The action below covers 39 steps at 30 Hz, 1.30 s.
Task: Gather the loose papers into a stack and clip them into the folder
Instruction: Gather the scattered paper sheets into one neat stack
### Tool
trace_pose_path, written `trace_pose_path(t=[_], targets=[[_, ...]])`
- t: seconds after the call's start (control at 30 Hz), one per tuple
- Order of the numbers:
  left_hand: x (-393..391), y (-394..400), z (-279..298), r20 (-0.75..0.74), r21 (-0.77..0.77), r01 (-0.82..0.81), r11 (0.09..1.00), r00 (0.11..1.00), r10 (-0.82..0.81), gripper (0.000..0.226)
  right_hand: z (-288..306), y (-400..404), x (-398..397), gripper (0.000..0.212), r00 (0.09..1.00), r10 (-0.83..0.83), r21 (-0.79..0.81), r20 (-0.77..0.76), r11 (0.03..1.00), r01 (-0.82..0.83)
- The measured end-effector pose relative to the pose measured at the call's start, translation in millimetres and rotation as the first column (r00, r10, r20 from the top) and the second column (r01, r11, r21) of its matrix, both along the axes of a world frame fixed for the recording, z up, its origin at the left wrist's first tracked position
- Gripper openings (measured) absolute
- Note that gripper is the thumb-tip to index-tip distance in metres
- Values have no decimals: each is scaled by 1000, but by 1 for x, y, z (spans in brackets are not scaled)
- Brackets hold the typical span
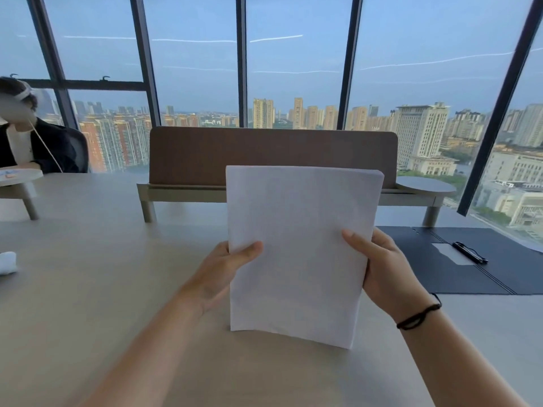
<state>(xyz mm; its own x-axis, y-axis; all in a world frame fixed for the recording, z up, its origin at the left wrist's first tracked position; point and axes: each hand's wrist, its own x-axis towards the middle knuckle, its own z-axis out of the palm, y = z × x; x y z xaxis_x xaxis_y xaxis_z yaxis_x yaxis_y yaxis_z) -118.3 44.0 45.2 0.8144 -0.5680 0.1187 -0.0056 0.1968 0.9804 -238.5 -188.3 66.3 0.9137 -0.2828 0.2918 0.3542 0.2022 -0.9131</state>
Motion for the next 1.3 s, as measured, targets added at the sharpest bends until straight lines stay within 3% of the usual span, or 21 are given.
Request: trace_pose_path(t=[0.17,0.37,0.53,0.77,1.0,1.3], targets=[[-1,-8,-10,43,27,-64,998,997,63,33,-14,11,4,19,996,-37,0,-79,999,38],[11,-7,10,112,-31,-140,990,984,142,18,6,4,14,17,990,-139,-170,37,975,144],[10,-9,-35,53,69,-200,977,979,197,22,-51,7,16,14,972,-182,-348,-148,930,120],[24,-9,-38,136,-17,-231,973,963,231,30,-46,7,28,11,977,-199,-235,-75,956,176],[29,-5,-89,260,337,-241,910,953,156,25,-108,8,29,20,941,-193,-280,-276,953,114],[27,-4,-90,243,291,-233,928,956,164,21,-120,1,33,19,948,-172,-331,-268,940,77]])
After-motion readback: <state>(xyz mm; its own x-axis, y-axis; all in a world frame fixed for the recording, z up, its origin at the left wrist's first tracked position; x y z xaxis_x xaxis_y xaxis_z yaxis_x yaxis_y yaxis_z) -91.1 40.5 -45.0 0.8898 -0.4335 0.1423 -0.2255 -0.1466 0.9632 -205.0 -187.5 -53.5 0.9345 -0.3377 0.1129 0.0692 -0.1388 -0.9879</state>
